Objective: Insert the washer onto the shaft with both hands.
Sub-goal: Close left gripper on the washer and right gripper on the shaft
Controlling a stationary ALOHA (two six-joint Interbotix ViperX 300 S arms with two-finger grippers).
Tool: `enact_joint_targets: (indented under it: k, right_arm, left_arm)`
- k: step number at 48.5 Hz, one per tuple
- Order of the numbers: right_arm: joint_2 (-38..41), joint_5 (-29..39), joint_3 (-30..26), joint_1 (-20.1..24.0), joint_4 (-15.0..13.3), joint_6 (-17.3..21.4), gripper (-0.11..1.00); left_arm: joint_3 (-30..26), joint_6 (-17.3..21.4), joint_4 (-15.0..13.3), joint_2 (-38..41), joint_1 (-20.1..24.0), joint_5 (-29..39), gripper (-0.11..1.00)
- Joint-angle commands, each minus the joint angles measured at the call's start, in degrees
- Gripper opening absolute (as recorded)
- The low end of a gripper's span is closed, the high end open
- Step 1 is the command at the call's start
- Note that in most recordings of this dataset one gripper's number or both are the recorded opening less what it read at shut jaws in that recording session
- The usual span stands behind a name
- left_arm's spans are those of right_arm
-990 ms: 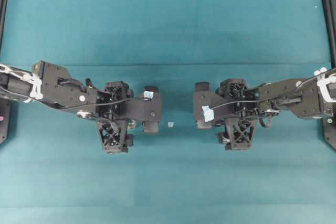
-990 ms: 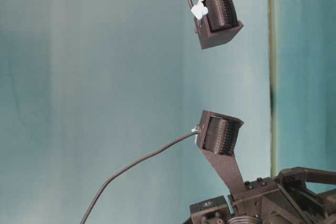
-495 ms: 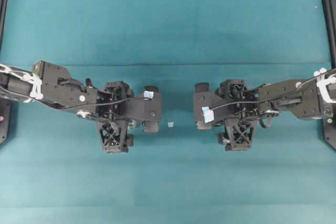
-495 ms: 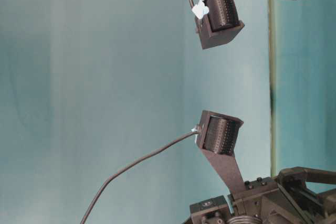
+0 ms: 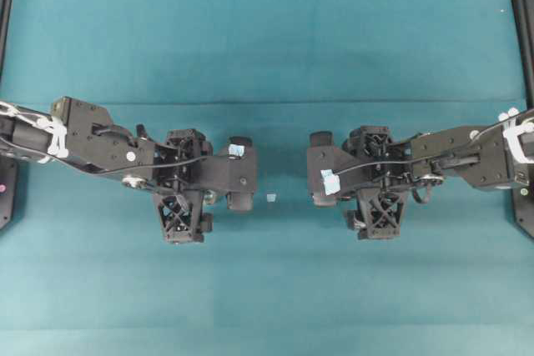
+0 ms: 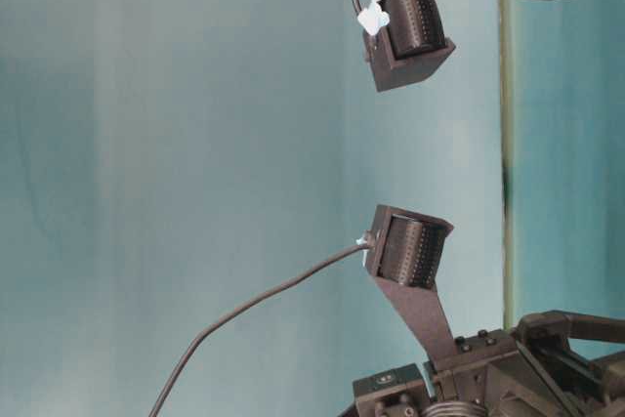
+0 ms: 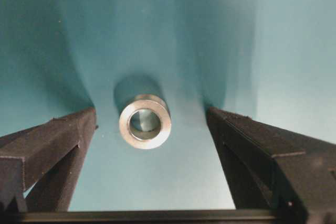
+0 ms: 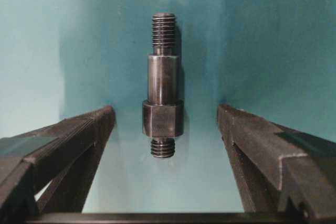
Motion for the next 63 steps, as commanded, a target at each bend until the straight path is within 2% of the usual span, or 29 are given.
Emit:
enact_joint_targets:
  k: [1, 5, 11, 23, 29, 34, 39, 63]
  right_arm:
    - [-0.3, -0.3, -0.2, -0.1, -0.1, -0.1, 0.94]
    - [-0.3, -0.2, -0.2, -0.1, -0.1, 0.0, 0.93]
    - [-0.3, -0.3, -0.2, -0.2, -0.1, -0.1, 0.85]
    - [-0.3, -0.1, -0.2, -0.4, -0.1, -0.3, 0.46]
    - [-0.3, -0.2, -0.2, -0.5, -0.1, -0.5, 0.2]
    - [-0.3, -0.3, -0.2, -0.5, -0.1, -0.4, 0.07]
    - [-0.3, -0.3, -0.2, -0.5, -0.1, -0.4, 0.03]
    - [-0.2, -0.1, -0.2, -0.6, 0.0, -0.1, 0.01]
  left_arm:
    - [-0.2, -0.1, 0.0, 1.0, -0.2, -0.3, 0.97]
    - [-0.4, -0.1, 0.2, 0.9, -0.3, -0.2, 0.96]
    - [-0.4, -0.1, 0.0, 0.8, -0.3, -0.2, 0.87]
    - [-0.4, 0.0, 0.0, 0.6, -0.5, -0.2, 0.6]
    - [-0.4, 0.0, 0.0, 0.6, -0.6, -0.2, 0.52]
    - [-0.4, 0.0, 0.0, 0.6, -0.6, -0.4, 0.44]
    - [-0.4, 0.0, 0.0, 0.6, -0.7, -0.4, 0.37]
    - [-0.4, 0.0, 0.0, 0.6, -0.6, -0.2, 0.37]
